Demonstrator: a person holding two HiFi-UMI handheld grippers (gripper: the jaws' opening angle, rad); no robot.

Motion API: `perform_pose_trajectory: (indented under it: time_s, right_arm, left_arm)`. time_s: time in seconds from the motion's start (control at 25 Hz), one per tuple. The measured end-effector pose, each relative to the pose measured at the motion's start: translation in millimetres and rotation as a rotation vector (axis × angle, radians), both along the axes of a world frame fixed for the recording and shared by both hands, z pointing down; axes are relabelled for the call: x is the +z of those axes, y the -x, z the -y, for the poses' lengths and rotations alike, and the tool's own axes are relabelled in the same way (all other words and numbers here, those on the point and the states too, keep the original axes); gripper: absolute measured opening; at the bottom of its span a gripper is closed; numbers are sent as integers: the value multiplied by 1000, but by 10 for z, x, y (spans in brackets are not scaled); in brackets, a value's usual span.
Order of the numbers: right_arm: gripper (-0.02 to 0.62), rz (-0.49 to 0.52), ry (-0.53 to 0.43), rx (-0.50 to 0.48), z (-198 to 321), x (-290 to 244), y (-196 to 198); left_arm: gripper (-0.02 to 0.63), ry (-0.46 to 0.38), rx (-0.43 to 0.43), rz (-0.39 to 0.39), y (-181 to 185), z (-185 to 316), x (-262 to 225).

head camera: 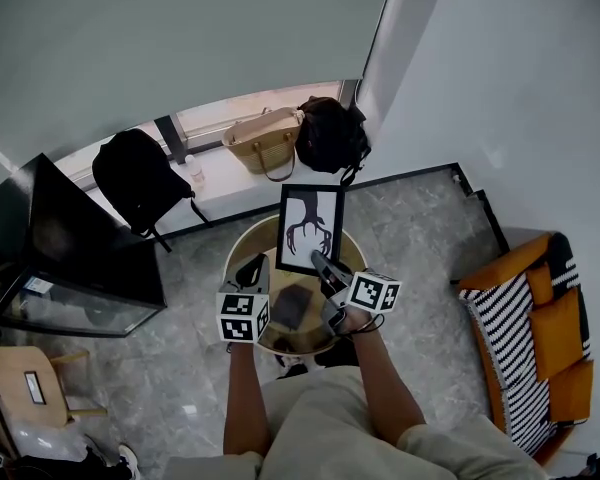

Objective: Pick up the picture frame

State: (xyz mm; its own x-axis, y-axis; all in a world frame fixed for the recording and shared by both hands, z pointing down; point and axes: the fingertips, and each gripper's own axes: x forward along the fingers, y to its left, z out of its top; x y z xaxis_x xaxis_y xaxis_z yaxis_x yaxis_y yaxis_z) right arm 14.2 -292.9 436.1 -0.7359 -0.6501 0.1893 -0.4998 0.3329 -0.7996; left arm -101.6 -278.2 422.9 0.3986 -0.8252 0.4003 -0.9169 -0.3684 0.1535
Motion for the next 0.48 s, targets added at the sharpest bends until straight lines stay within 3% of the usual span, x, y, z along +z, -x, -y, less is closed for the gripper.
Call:
perform_pose_trajectory:
  time_s: [0.48]
  right_arm:
    - [40, -20, -5, -16, -23, -52, -15]
  left_arm:
    - [23, 7, 4, -3, -39, -31, 4]
